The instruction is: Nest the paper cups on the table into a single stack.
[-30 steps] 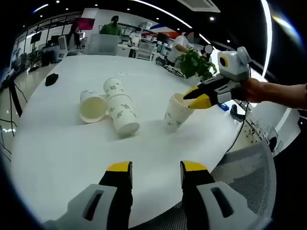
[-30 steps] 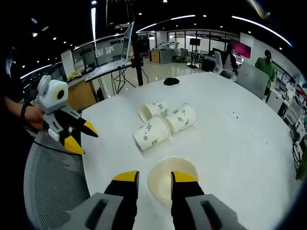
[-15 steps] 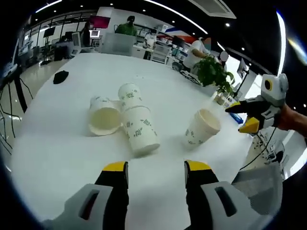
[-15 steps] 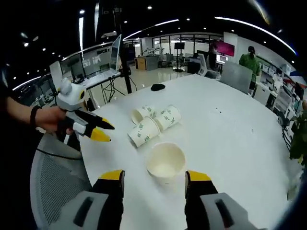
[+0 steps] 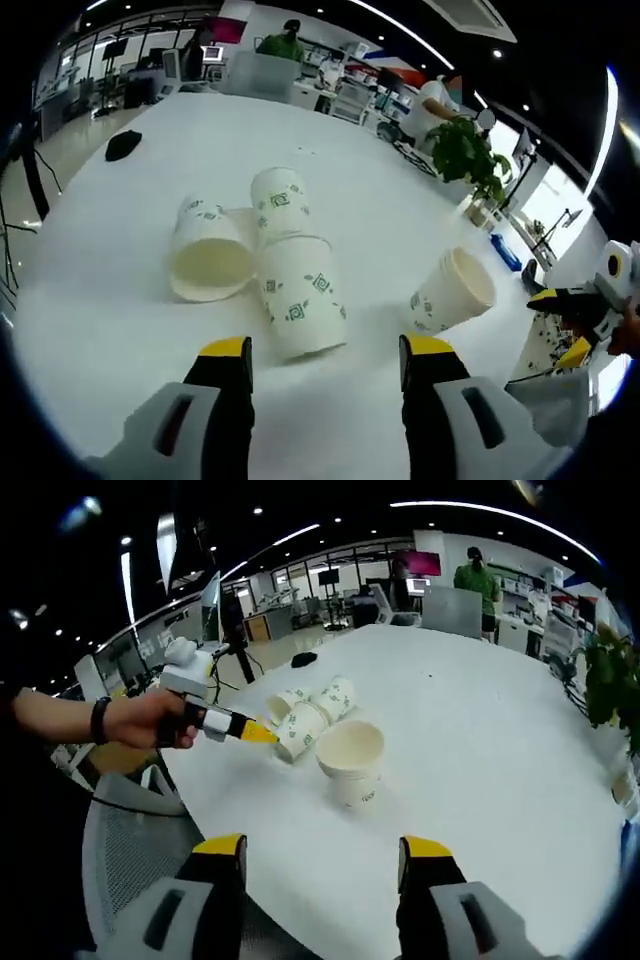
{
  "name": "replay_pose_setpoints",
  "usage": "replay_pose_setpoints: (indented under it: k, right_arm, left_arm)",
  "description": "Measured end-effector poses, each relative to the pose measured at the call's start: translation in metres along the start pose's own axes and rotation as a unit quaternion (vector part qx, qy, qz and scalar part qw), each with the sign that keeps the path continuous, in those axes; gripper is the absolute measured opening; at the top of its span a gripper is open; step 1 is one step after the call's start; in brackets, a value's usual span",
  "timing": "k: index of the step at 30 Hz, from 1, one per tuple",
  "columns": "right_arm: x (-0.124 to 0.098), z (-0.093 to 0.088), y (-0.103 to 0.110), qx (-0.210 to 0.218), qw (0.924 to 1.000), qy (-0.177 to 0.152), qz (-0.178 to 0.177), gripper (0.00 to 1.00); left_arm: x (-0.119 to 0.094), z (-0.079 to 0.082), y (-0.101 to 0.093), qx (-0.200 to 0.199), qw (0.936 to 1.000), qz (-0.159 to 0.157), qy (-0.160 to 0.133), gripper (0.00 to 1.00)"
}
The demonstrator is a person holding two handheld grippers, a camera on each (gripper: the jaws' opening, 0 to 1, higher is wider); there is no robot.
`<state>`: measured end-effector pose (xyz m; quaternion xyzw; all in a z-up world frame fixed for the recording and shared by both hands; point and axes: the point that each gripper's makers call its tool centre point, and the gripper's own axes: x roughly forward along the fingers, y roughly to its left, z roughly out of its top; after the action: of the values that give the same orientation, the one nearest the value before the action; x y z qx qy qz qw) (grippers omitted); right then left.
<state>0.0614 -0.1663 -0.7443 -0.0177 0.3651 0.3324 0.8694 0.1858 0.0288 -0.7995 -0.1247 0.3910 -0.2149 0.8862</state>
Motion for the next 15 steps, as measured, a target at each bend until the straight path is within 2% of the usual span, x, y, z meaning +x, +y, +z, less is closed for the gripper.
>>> replay_pose_setpoints:
  k: [4, 7, 15]
  right_arm:
    - [-0.009, -0.015, 0.003, 0.028, 0.9995, -0.003, -0.014, 0.60]
    - [-0.015, -0.027, 0.006, 0.044, 0.9988, -0.005, -0.020, 0.59]
    - [-0.032, -0.033, -0.001, 0.071, 0.9966, -0.014, -0.040, 0.57]
  left_arm:
    - [0.013, 0.001, 0.000, -0.008, 0.9998, 0.011, 0.014, 0.58]
    - [0.023, -0.001, 0.000, -0.040, 0.9987, 0.015, 0.028, 0.57]
    - [0.034, -0.008, 0.009, -0.044, 0.9972, 0.036, 0.049, 0.50]
